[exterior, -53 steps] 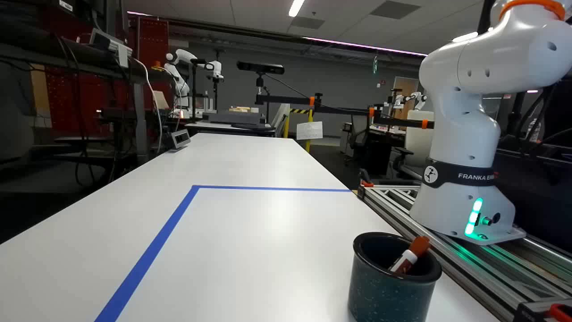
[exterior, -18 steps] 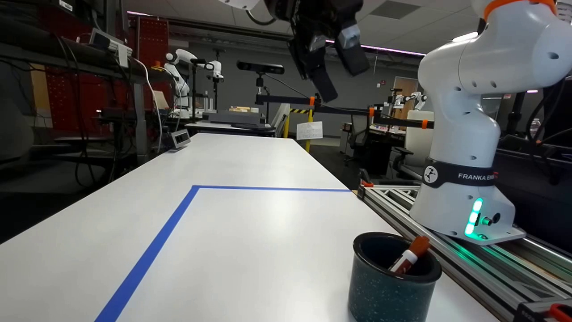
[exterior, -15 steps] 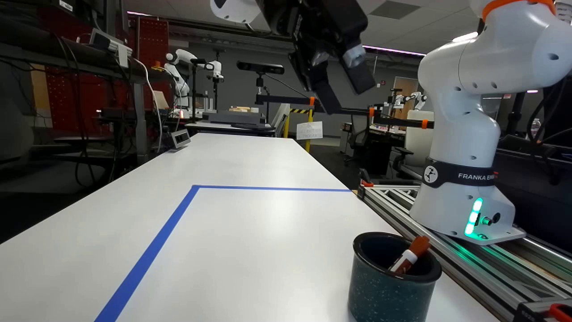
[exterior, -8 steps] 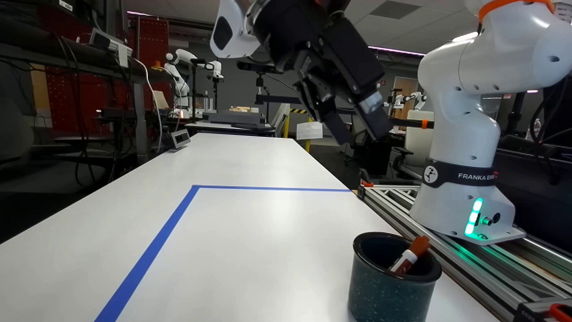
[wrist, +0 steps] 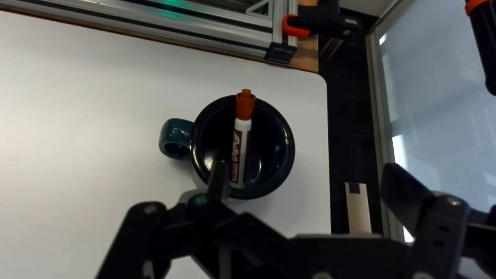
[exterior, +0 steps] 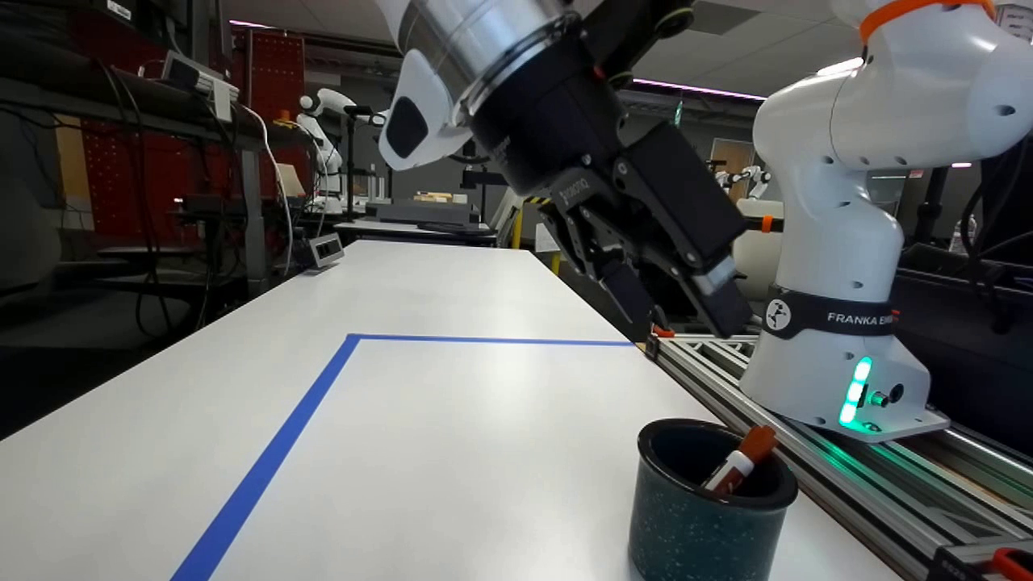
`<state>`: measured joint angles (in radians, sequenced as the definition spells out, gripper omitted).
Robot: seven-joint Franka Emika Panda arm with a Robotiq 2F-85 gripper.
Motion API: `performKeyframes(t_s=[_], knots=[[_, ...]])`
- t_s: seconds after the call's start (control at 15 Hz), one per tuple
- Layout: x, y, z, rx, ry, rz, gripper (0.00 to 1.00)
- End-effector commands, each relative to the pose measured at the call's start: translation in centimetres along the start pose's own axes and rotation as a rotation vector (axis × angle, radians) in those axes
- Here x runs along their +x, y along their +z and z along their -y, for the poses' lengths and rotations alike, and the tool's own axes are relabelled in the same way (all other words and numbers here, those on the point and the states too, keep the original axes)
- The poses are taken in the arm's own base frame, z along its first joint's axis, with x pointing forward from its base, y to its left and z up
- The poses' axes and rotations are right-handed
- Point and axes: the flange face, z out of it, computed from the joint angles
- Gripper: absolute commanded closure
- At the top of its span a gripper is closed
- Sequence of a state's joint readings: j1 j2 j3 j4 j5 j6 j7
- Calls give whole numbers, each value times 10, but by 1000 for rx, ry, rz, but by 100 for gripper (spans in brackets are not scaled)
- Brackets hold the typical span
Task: Remove the marker from the cup and put it on the table
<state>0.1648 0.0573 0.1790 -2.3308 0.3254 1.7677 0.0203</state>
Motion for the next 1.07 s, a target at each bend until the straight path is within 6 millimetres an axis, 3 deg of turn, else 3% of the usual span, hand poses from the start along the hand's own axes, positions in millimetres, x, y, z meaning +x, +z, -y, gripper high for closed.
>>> performKeyframes(t_s=[0.0, 0.33, 0.73, 1.0], knots=[[7, 10, 6, -43, -34, -10, 0], [15, 21, 0, -73, -34, -54, 0], [17, 10, -4, -72, 3, -35, 0], [23, 14, -10, -98, 1, -16, 0]])
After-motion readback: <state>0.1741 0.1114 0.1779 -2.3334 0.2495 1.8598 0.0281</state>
